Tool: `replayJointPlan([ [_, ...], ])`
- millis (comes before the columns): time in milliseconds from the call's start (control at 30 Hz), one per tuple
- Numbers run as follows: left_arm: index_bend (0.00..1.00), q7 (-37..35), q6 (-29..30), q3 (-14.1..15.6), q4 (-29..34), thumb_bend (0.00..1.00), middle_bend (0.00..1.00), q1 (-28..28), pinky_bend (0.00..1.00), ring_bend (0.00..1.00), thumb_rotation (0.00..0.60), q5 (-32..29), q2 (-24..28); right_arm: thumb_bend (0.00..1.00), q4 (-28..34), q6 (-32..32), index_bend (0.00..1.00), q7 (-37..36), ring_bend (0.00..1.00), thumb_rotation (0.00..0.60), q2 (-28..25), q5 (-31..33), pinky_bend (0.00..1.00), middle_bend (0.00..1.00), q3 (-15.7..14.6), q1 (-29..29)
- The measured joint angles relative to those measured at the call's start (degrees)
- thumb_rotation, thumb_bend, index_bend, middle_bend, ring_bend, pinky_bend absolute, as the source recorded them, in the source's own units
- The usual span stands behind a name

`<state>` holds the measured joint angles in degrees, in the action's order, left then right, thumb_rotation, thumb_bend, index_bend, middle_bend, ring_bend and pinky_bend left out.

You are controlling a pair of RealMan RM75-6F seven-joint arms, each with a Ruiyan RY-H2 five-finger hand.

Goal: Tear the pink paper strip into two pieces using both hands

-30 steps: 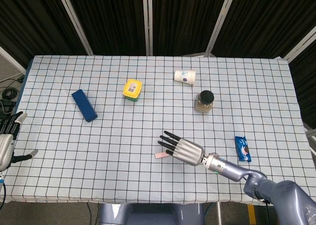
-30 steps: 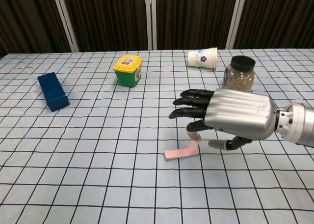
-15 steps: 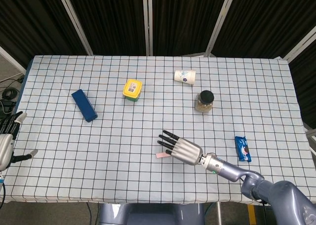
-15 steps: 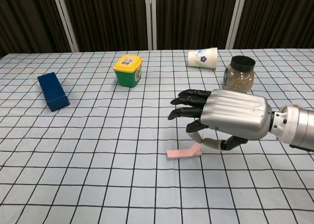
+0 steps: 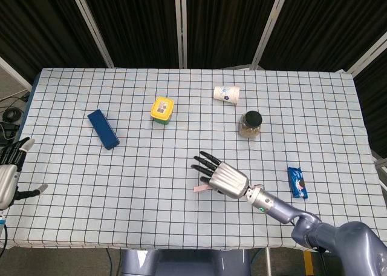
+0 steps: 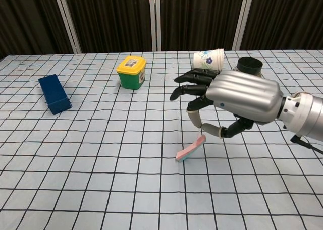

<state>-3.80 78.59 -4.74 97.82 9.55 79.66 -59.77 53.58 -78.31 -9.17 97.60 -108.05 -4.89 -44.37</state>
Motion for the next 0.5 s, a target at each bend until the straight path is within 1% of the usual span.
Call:
replayJointPlan([
  [200,0.0,-0.61,-0.56,0.16,0.36,0.0,0.0,0.25,0.0,0.0,0.6,0.43,0.18,0.42,7.77,-0.11,0.67,2.44,0.0,0.6,-4.14,1.18,0.0,0.18,2.01,-0.56],
  [433,0.0,-0.92,-2.5,-0.04,1.16,0.0,0.0,1.9,0.0,0.0,0.6,1.3,-0.03,0.42,17.39,0.85,0.67,7.51,0.0,0.6,-9.67,2.14,0.0,0.19,4.64,-1.68],
  [467,0.02,-0.9,-2.94,-0.18,1.27,0.0,0.0,2.36,0.0,0.0,0.6,1.39,-0.13,0.42,18.54,1.13,0.67,8.25,0.0,0.6,-10.35,2.31,0.0,0.19,5.07,-1.89],
  [500,0.08,-0.84,-3.41,-0.37,1.37,0.0,0.0,2.85,0.0,0.0,0.6,1.45,-0.29,0.43,19.65,1.45,0.67,9.01,0.0,0.6,-11.0,2.52,0.0,0.19,5.55,-2.11],
])
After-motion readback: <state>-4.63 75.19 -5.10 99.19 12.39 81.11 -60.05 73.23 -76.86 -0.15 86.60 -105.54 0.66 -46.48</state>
